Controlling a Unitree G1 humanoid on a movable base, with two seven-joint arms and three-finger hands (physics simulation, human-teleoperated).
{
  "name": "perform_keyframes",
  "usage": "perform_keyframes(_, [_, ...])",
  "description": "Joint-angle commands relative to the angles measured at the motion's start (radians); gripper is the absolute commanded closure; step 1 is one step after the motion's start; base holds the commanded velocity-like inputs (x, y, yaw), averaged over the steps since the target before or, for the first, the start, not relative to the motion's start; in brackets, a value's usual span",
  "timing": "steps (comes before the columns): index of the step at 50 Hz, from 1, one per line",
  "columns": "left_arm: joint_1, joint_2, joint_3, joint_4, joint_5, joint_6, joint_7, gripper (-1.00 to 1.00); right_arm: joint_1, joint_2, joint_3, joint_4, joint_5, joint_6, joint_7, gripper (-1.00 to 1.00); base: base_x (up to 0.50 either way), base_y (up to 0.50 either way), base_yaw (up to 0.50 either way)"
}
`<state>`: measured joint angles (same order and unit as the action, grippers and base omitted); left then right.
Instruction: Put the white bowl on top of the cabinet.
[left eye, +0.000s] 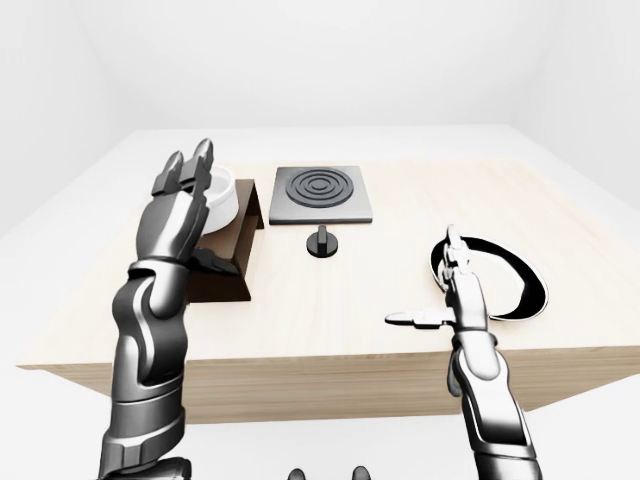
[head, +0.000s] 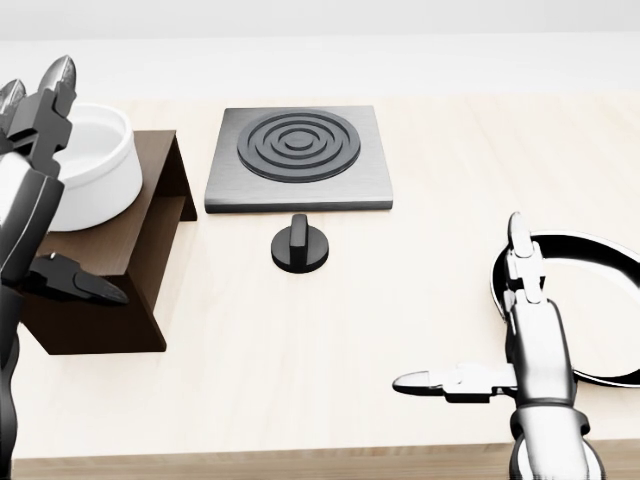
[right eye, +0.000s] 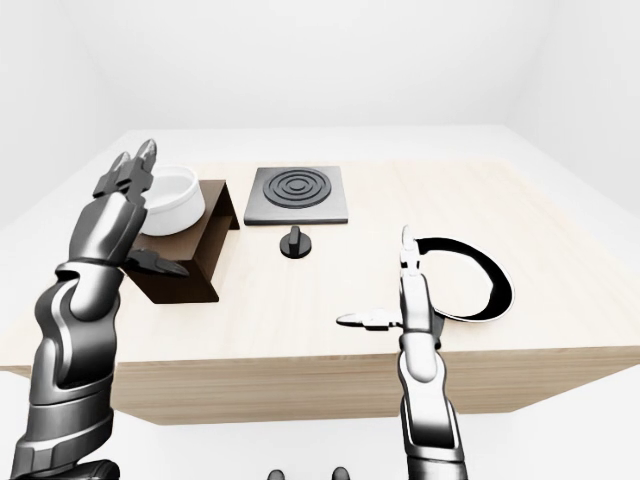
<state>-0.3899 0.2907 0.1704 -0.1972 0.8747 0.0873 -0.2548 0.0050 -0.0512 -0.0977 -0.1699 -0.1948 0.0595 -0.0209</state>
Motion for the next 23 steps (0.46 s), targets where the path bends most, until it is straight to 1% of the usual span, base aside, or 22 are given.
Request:
perform_keyframes(1, [0.142, -0.09, 0.016, -0.399, -0.103, 0.0, -0.189, -1.0, -0.07, -0.012, -0.003, -0.033, -0.029, 0.028, -0.023, -1.0, 0.0, 0.0, 0.0])
perform_keyframes(3, [0.189, -0.112, 0.001, -0.491, -0.121, 0.0, -0.21, -1.0, -0.107, -0.019, -0.01, -0.012, -0.027, 0.028, -0.031, -1.0, 0.0, 0.0, 0.0])
perform_keyframes(5, [0.214, -0.123, -0.007, -0.511, -0.103, 0.0, -0.201, -1.0, -0.118, -0.022, -0.007, -0.009, -0.03, 0.028, -0.035, -1.0, 0.0, 0.0, 0.0])
perform_keyframes(7, [0.236, -0.141, -0.008, -0.54, -0.12, 0.0, -0.198, -1.0, -0.132, -0.026, -0.008, -0.002, -0.032, 0.028, -0.04, -1.0, 0.0, 0.0, 0.0])
perform_keyframes(9, [0.237, -0.142, -0.008, -0.541, -0.12, 0.0, -0.198, -1.0, -0.132, -0.027, -0.007, -0.002, -0.032, 0.028, -0.041, -1.0, 0.0, 0.0, 0.0])
perform_keyframes(10, [0.263, -0.159, -0.01, -0.563, -0.142, 0.0, -0.178, -1.0, -0.148, -0.03, -0.011, 0.002, -0.033, 0.028, -0.044, -1.0, 0.0, 0.0, 0.0])
perform_keyframes(11, [0.271, -0.17, -0.007, -0.577, -0.169, 0.0, -0.177, -1.0, -0.153, -0.032, -0.012, -0.002, -0.033, 0.028, -0.045, -1.0, 0.0, 0.0, 0.0])
perform_keyframes(14, [0.272, -0.168, -0.008, -0.578, -0.173, 0.0, -0.174, -1.0, -0.153, -0.033, -0.011, -0.002, -0.032, 0.028, -0.045, -1.0, 0.0, 0.0, 0.0])
perform_keyframes(15, [0.302, -0.191, -0.006, -0.602, -0.247, 0.0, -0.18, -1.0, -0.164, -0.036, -0.018, -0.027, -0.032, 0.028, -0.047, -1.0, 0.0, 0.0, 0.0])
perform_keyframes(16, [0.305, -0.188, -0.007, -0.603, -0.255, 0.0, -0.177, -1.0, -0.165, -0.037, -0.017, -0.029, -0.031, 0.028, -0.047, -1.0, 0.0, 0.0, 0.0])
perform_keyframes(17, [0.322, -0.199, -0.009, -0.603, -0.306, 0.0, -0.17, -1.0, -0.174, -0.038, -0.022, -0.039, -0.026, 0.028, -0.048, -1.0, 0.0, 0.0, 0.0])
perform_keyframes(18, [0.332, -0.198, -0.011, -0.604, -0.326, 0.0, -0.174, -1.0, -0.178, -0.039, -0.024, -0.044, -0.021, 0.028, -0.049, -1.0, 0.0, 0.0, 0.0])
perform_keyframes(23, [0.341, -0.193, -0.014, -0.602, -0.336, 0.0, -0.167, -1.0, -0.178, -0.041, -0.022, -0.049, -0.02, 0.028, -0.05, -1.0, 0.0, 0.0, 0.0])
